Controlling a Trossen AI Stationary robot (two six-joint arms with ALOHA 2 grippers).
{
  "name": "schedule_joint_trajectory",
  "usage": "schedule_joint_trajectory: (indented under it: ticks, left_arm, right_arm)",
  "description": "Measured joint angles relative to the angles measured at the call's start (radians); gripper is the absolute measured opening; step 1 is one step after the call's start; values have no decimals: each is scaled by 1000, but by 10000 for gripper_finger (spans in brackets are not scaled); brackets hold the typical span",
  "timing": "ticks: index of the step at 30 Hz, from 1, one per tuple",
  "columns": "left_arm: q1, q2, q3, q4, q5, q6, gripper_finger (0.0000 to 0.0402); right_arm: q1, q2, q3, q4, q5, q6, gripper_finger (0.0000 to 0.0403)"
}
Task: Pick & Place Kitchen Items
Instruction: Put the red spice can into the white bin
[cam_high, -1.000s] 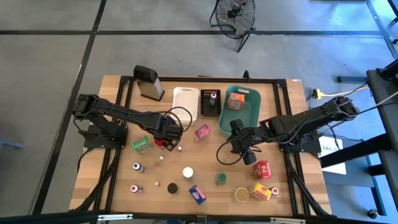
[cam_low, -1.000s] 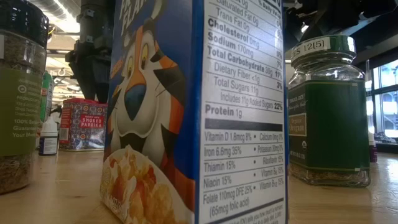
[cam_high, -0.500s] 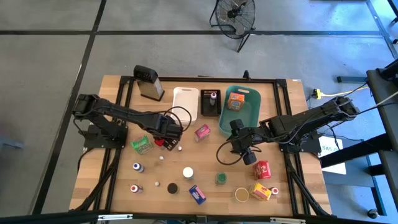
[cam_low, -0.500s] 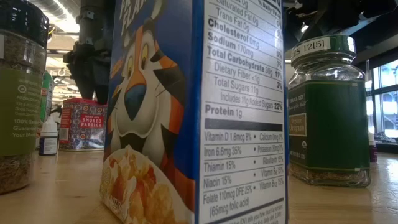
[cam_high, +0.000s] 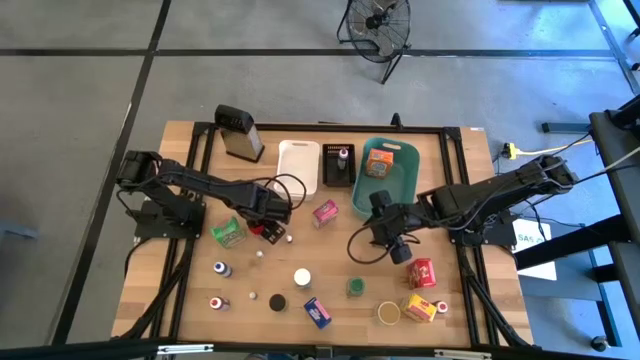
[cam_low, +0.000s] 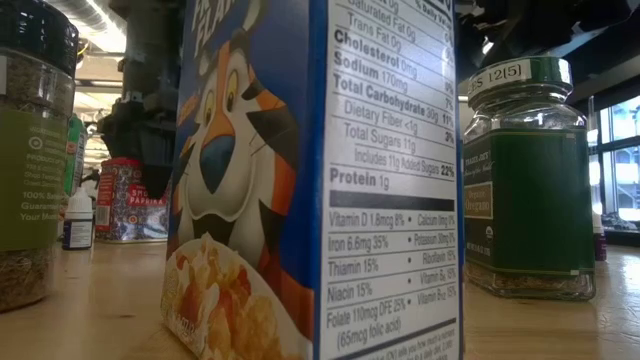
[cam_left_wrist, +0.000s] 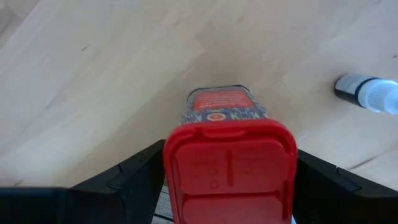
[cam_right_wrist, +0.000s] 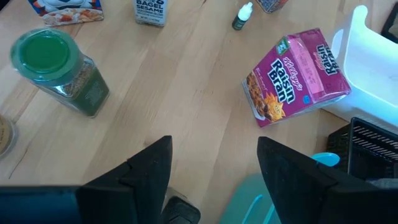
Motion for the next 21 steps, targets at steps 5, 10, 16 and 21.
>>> schedule_joint_trajectory:
  ticks: [5,10,16,21]
  left_arm:
    - [-1,0,0,0,0,19,266]
    - [-1,0,0,0,0,28,230]
    - [-1,0,0,3,-8,46,211]
    - [-1,0,7,3,-9,129,220]
  right_arm:
    - [-18,0,0,0,0,0,239]
    - [-23,0,0,0,-5,0,239]
    - [-23,0,0,0,-5,0,239]
    - [-23,0,0,0,-7,0,239]
